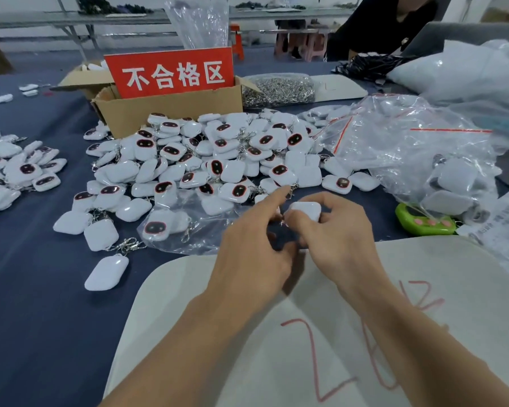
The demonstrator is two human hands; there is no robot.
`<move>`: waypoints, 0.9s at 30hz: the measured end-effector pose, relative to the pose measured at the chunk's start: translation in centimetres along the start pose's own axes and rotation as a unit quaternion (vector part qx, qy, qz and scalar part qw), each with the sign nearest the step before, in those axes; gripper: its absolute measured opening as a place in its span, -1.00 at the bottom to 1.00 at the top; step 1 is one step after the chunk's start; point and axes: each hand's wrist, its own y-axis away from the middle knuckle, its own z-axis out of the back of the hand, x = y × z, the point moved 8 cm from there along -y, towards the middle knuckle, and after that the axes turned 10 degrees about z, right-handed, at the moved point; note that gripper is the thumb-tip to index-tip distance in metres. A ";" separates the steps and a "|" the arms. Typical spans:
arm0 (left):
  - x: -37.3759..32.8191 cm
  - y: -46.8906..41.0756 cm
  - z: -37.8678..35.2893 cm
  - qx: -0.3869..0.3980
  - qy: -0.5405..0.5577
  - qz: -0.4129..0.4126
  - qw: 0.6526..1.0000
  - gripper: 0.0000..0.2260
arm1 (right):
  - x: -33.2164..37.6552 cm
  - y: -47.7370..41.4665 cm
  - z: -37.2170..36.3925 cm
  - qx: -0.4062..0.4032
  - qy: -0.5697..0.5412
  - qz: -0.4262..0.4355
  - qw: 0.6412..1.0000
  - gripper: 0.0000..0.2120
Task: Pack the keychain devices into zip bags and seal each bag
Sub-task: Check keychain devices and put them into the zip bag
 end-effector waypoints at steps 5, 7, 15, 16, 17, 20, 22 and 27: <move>0.2 -0.8 0.2 -0.006 0.003 0.009 1.000 -0.62 | 0.4 -0.6 -0.7 0.077 0.007 0.020 0.997 -0.77; 0.3 -0.8 0.2 0.008 0.023 0.012 1.000 -0.76 | 0.6 -0.8 -1.1 0.120 -0.055 0.008 0.991 -0.76; 1.1 -1.0 0.0 0.061 0.219 0.120 0.966 -0.82 | 0.6 -0.8 -1.1 0.117 -0.182 -0.023 0.976 -0.91; 1.1 -1.0 0.0 0.059 0.225 0.129 0.964 -0.82 | 0.4 -0.9 -1.1 0.115 -0.170 -0.023 0.979 -0.92; 1.2 -0.9 -0.1 0.054 0.221 0.135 0.964 -0.82 | 0.3 -0.9 -0.9 0.110 -0.158 -0.020 0.981 -0.92; 0.9 -0.7 0.1 0.019 0.172 0.119 0.978 -0.86 | 0.8 -0.7 -1.0 0.105 -0.165 0.000 0.981 -0.89; 0.6 -0.6 0.4 -0.009 0.143 0.094 0.985 -0.84 | 1.0 -0.7 -1.0 0.103 -0.176 0.001 0.979 -0.89; 0.6 -0.9 0.6 -0.006 0.168 0.097 0.981 -0.63 | 0.7 -0.9 -1.3 0.121 -0.141 -0.022 0.982 -0.86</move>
